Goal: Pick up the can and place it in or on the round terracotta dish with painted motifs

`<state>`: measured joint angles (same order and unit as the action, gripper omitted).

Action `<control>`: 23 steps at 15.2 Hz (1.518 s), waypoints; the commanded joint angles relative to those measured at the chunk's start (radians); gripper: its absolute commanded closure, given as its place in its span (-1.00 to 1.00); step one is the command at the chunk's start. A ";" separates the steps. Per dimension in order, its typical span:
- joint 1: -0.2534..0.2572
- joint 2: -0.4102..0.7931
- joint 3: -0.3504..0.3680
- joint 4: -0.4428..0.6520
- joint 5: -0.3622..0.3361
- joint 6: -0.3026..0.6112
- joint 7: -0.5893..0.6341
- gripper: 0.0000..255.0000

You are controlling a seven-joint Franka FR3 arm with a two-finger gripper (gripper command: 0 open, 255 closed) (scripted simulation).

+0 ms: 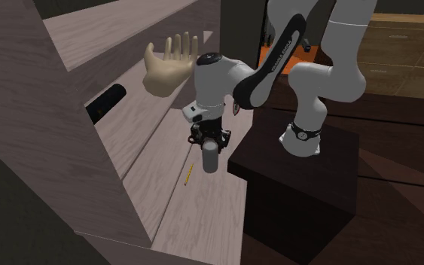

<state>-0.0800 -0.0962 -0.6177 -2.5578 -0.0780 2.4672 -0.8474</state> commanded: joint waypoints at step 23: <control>-0.248 0.002 -0.412 0.126 -0.039 -0.101 -0.638 1.00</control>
<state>-0.3304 -0.1148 -1.0140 -2.4387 -0.1395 2.3593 -1.4542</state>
